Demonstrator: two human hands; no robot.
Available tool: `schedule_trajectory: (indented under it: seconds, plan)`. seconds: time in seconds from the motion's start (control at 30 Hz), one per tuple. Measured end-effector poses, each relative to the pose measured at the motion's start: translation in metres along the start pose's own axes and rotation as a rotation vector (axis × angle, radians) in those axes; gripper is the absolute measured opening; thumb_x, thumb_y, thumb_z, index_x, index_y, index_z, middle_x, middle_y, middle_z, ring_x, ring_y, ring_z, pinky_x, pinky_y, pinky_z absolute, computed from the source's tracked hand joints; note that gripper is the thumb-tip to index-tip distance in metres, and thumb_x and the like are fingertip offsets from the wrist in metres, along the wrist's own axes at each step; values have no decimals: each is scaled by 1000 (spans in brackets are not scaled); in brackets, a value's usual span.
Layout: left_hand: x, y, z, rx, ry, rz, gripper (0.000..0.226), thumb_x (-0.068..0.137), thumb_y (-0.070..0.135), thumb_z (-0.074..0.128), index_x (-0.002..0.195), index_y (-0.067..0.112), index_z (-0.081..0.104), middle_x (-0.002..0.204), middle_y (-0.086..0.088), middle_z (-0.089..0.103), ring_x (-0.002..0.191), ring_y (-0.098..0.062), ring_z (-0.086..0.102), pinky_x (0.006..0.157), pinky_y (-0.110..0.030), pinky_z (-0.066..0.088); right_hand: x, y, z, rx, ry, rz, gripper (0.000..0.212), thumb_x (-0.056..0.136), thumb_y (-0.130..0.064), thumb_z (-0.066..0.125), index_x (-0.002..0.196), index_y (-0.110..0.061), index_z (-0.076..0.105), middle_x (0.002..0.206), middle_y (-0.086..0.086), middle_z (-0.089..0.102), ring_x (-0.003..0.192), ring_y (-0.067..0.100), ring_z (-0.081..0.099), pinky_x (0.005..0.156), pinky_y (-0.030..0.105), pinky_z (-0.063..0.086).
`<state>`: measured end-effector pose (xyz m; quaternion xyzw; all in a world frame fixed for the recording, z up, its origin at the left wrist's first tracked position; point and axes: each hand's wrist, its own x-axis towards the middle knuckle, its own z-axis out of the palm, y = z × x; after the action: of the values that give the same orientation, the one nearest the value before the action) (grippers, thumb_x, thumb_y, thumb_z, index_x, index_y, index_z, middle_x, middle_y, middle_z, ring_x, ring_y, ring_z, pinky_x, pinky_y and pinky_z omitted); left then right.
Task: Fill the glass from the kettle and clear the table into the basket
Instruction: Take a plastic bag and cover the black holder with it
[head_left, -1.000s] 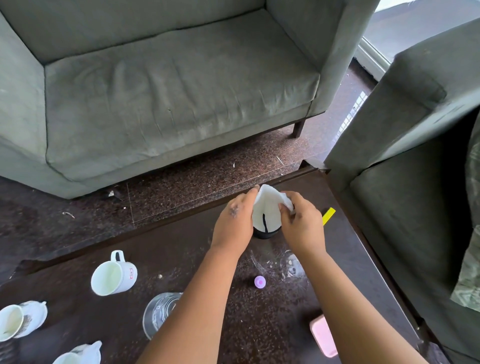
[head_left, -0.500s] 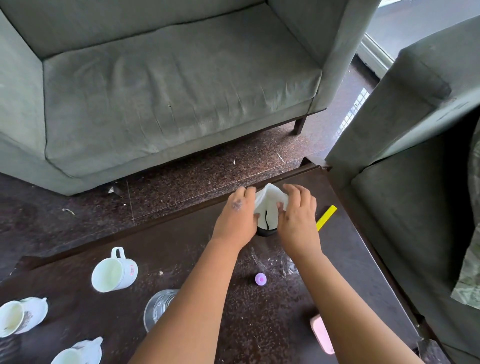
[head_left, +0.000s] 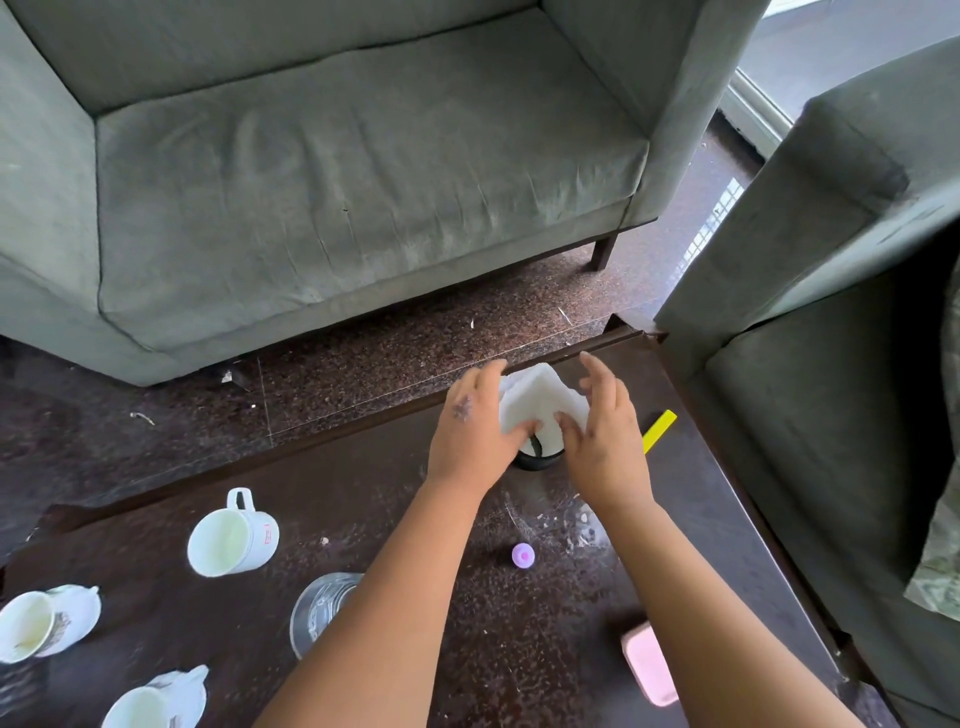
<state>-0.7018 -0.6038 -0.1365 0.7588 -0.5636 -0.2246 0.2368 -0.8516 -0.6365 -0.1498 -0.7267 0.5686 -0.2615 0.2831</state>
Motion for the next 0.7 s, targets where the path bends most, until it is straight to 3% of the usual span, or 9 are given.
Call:
schedule_trajectory:
  seconds: [0.03, 0.1, 0.23, 0.43, 0.53, 0.7]
  plan:
    - [0, 1, 1, -52, -17, -62, 77, 73, 35, 80, 137, 16, 41, 132, -4, 50, 121, -21, 45, 91, -33, 43, 0, 0, -1, 22, -24, 29, 74, 86, -10, 67, 147, -21, 27, 123, 5, 52, 116, 20, 47, 92, 29, 40]
    - [-1, 2, 3, -90, -29, -145, 75, 74, 26, 79, 137, 16, 39, 133, -4, 52, 122, -23, 49, 91, -32, 43, -1, 1, -1, 27, -82, 78, 84, 83, -9, 69, 149, -23, 20, 125, 8, 52, 118, 23, 47, 91, 32, 42]
    - [-4, 2, 3, -76, 36, -117, 48, 83, 8, 67, 125, 17, 45, 107, -3, 63, 104, -26, 59, 77, -30, 45, 1, -4, -2, -63, 0, 26, 68, 88, -1, 54, 147, -20, 27, 122, 15, 59, 110, 32, 55, 76, 33, 43]
    - [-7, 2, 6, -90, 19, -128, 54, 79, 22, 75, 123, 17, 45, 110, -2, 62, 106, -26, 57, 77, -29, 44, 1, -2, 0, -13, -69, 42, 74, 85, -9, 62, 147, -24, 24, 117, 9, 58, 106, 27, 55, 77, 30, 41]
    - [-12, 0, 9, -171, 62, -206, 68, 71, 31, 81, 128, 22, 44, 108, 10, 56, 114, -19, 49, 80, -28, 42, -1, -3, -4, 6, 42, -4, 82, 82, -10, 68, 149, -20, 22, 119, 5, 47, 99, 14, 48, 81, 26, 43]
    - [-27, 2, 10, -171, 75, -292, 82, 72, 40, 79, 140, 23, 36, 129, 10, 55, 126, -19, 38, 94, -35, 39, -8, -18, -5, -87, -73, 12, 72, 84, -7, 62, 148, -14, 28, 132, 11, 50, 116, 32, 49, 91, 47, 46]
